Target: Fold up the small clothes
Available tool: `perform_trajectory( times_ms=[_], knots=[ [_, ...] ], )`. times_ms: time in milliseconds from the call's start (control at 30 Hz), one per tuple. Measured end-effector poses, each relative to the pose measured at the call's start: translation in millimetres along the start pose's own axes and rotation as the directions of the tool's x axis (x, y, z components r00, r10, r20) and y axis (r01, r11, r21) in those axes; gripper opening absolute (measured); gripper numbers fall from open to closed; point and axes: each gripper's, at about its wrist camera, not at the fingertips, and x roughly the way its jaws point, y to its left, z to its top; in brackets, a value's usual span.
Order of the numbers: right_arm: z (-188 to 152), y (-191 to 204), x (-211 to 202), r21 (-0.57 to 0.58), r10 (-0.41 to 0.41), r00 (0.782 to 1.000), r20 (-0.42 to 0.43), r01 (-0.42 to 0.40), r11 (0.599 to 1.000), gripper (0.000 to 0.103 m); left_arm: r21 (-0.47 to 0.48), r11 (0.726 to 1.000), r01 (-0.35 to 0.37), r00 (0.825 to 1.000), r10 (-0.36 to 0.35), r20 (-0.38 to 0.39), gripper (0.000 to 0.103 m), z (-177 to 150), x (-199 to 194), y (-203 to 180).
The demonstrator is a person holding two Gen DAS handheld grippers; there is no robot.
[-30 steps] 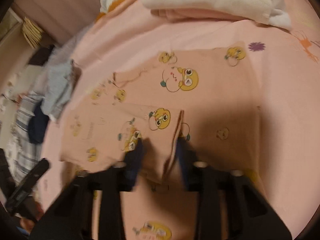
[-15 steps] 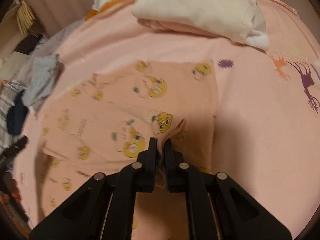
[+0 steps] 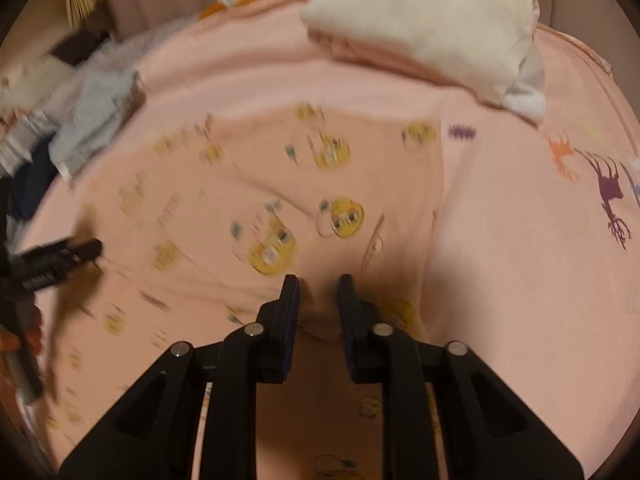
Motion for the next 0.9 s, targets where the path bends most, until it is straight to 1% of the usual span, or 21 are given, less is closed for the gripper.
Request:
perform_trajectory(
  times_ms=[33,67,200,267,467,500,567,800,900],
  knots=[
    [0,1,-3,0.002,-0.009,1.0,0.0,0.009,1.0,0.019,-0.007,1.0,0.004,1.0,-0.004,0.001,0.088,-2,-3,2],
    [0,1,-7,0.004,-0.017,1.0,0.002,0.017,1.0,0.025,-0.013,1.0,0.008,1.0,-0.008,0.001,0.088,-5,-7,4],
    [-10,9,-31,-0.046,-0.05,0.998,0.033,0.052,0.998,0.025,-0.027,0.999,0.032,0.999,-0.032,0.013,0.088,-23,-28,15],
    [-18,15,-44,-0.077,-0.078,0.995,0.056,0.082,0.994,0.029,-0.037,0.999,0.04,0.999,-0.039,0.019,0.088,-34,-38,22],
    [-40,31,-86,-0.142,-0.105,0.985,0.137,0.124,0.982,0.039,-0.063,0.995,0.082,0.997,-0.081,0.013,0.088,-71,-64,37],
    [-43,34,-91,-0.149,-0.109,0.983,0.148,0.131,0.98,0.04,-0.064,0.994,0.087,0.996,-0.087,0.011,0.088,-73,-66,37],
    [-53,39,-105,-0.164,-0.12,0.978,0.174,0.149,0.975,0.046,-0.063,0.993,0.104,0.995,-0.104,-0.002,0.088,-82,-69,35],
    [-76,49,-142,-0.191,-0.12,0.96,0.254,0.172,0.966,0.049,-0.037,0.992,0.121,0.992,-0.122,-0.031,0.088,-107,-78,24],
    [-82,50,-152,-0.191,-0.127,0.954,0.272,0.183,0.964,0.052,-0.036,0.991,0.126,0.991,-0.127,-0.037,0.088,-113,-80,21]
  ],
)
